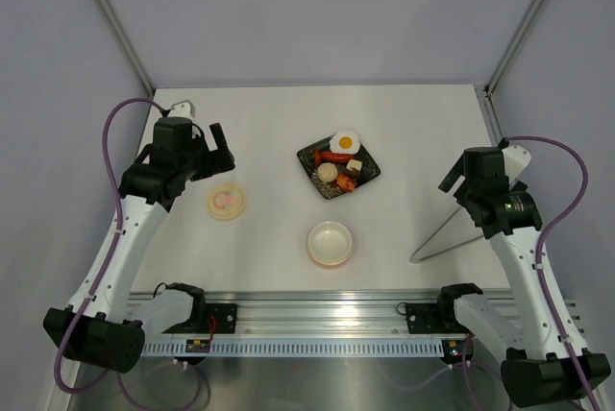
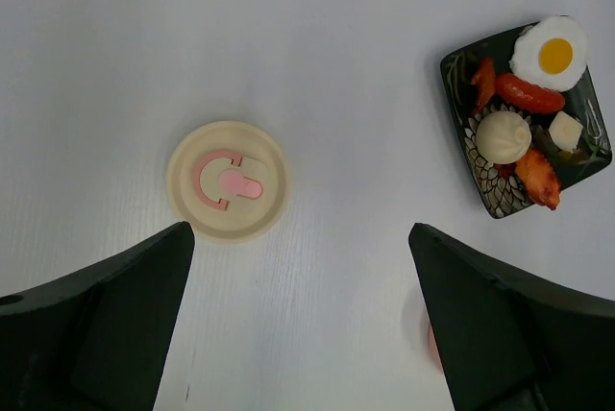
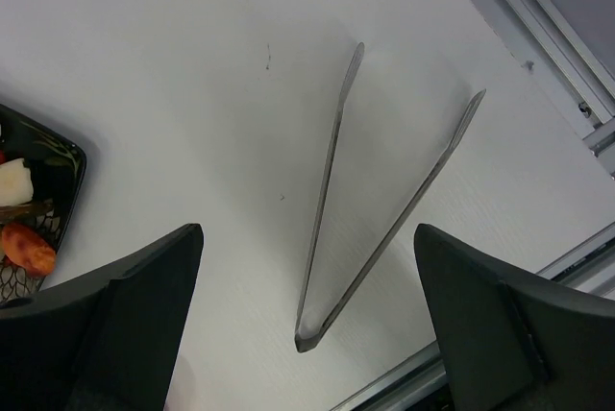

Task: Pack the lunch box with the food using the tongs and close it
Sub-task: Pick up the clamp at the center of the board.

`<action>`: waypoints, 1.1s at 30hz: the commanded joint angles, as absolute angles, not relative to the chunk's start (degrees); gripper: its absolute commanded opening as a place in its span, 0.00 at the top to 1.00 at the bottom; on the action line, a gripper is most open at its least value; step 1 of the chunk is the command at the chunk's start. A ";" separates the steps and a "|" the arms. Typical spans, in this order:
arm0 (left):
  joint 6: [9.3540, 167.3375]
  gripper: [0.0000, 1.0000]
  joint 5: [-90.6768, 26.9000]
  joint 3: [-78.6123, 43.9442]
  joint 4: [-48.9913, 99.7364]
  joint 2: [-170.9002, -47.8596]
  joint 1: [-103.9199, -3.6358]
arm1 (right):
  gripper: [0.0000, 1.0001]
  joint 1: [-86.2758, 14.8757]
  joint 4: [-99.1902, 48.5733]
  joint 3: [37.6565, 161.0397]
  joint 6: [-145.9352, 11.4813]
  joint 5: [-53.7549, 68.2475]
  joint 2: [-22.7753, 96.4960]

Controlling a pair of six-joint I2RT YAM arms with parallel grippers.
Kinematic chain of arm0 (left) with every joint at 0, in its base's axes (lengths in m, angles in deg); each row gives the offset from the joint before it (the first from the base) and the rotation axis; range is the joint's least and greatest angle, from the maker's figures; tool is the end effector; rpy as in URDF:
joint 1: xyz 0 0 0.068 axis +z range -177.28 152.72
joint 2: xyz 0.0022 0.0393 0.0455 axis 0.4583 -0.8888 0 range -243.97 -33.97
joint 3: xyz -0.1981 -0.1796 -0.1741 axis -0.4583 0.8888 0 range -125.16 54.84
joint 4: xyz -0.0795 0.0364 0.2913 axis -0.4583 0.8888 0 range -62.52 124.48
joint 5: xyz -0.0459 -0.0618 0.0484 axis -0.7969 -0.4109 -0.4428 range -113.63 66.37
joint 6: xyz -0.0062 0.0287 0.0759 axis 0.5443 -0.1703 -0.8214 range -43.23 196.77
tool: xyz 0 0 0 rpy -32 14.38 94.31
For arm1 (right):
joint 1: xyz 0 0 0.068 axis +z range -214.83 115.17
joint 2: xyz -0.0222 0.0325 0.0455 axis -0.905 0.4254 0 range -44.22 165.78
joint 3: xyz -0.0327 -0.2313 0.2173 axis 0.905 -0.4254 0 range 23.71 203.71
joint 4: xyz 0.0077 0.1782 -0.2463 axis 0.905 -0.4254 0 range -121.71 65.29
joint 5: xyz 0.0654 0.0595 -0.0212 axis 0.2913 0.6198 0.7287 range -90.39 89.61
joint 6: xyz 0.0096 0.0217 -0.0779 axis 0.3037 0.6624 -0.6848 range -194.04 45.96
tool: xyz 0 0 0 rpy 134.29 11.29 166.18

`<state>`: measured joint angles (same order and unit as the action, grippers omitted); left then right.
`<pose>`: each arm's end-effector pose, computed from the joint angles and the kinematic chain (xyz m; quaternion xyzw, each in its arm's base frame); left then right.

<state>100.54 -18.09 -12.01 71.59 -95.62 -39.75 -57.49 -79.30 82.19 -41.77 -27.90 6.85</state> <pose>0.2630 -0.0512 0.3832 -0.1095 0.8947 -0.0926 0.4229 0.1996 -0.0071 0.3524 0.2800 0.8642 -0.0881 0.4086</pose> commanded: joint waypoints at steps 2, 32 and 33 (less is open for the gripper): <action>99.79 0.01 -19.32 -12.58 70.81 -94.79 -39.67 | 0.00 -57.36 -79.38 82.08 -39.59 -27.65 5.88; 99.62 0.01 -22.57 -11.26 70.63 -96.81 -41.87 | 0.00 -57.27 -89.58 69.68 -3.83 -19.11 19.75; 99.62 0.01 -22.49 -11.08 70.63 -96.82 -41.87 | 0.01 -57.27 -88.97 69.59 -3.56 -18.59 21.59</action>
<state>100.54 -21.39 -11.62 71.97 -96.50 -41.61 -57.47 -88.98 68.07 -8.09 -17.41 18.32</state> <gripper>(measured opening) 0.988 0.993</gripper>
